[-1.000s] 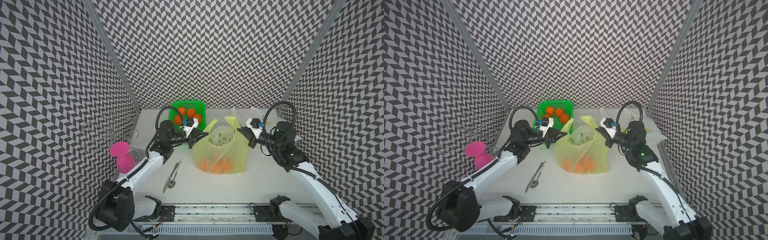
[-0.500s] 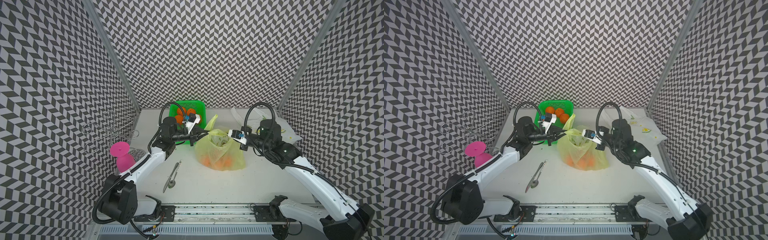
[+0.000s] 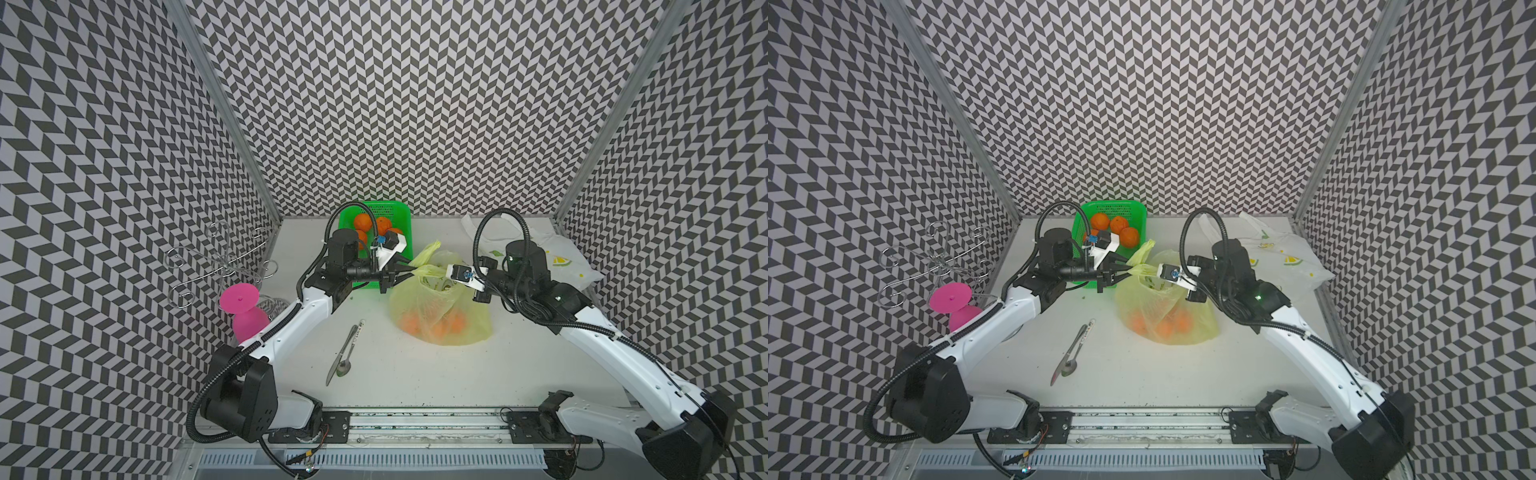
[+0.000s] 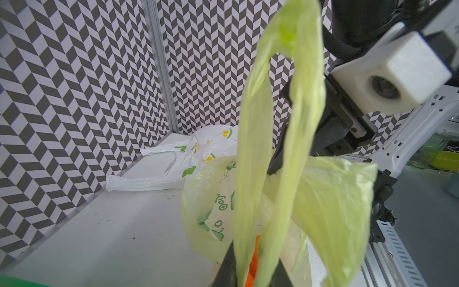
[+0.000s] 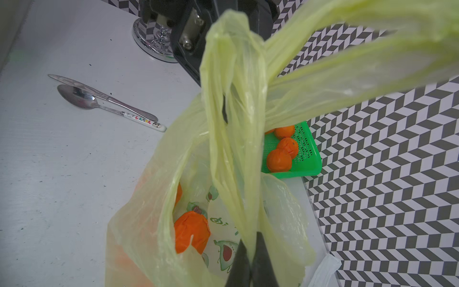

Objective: Place the oranges into plastic bags & tie knots
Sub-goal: Tie the plastic bag at the center of the board.

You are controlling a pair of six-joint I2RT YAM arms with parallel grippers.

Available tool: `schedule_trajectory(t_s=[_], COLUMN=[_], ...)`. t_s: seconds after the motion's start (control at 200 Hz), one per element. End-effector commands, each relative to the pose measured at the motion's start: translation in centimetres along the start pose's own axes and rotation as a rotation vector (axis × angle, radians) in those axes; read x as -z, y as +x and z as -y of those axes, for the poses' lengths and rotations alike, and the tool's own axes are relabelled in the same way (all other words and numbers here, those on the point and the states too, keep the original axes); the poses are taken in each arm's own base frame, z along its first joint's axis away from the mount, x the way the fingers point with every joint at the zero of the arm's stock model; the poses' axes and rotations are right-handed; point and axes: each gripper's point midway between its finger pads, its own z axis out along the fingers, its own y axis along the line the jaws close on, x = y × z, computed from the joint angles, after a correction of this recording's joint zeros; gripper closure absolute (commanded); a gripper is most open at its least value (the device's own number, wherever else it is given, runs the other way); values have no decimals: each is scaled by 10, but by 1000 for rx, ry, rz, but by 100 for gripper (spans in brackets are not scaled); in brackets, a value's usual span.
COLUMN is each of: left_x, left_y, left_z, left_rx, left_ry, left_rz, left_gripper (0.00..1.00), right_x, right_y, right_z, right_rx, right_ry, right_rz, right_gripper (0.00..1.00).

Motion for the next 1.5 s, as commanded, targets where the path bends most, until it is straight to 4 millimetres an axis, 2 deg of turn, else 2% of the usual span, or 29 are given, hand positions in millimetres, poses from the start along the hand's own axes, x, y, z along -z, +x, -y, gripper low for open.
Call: schedule_trajectory(t_s=[0.0, 0.26, 0.531, 0.946, 1.146, 1.407, 1.497], left_x=[3, 0, -10, -14, -16, -18, -19], left_y=[-5, -4, -6, -6, -6, -12, -11], left_z=[4, 8, 2, 17, 19, 19, 18], left_rx=[-85, -138, -126, -152, -115, -60, -45], left_ry=[16, 52, 70, 114, 119, 127, 130], left_rz=[-14, -18, -22, -12, -8, 11, 12], left_gripper=[71, 55, 40, 22, 23, 39, 42], right_x=[0, -1, -6, -14, -15, -13, -14], right_y=[-6, -9, -4, 1, 4, 4, 3], right_z=[6, 6, -1, -6, -5, 0, 0], right_rx=[4, -38, -46, -45, -35, -33, -34], right_ry=[24, 14, -2, -4, 10, 36, 34], right_rz=[15, 24, 12, -18, -42, -58, -56], right_gripper=[100, 100, 100, 100, 100, 100, 100])
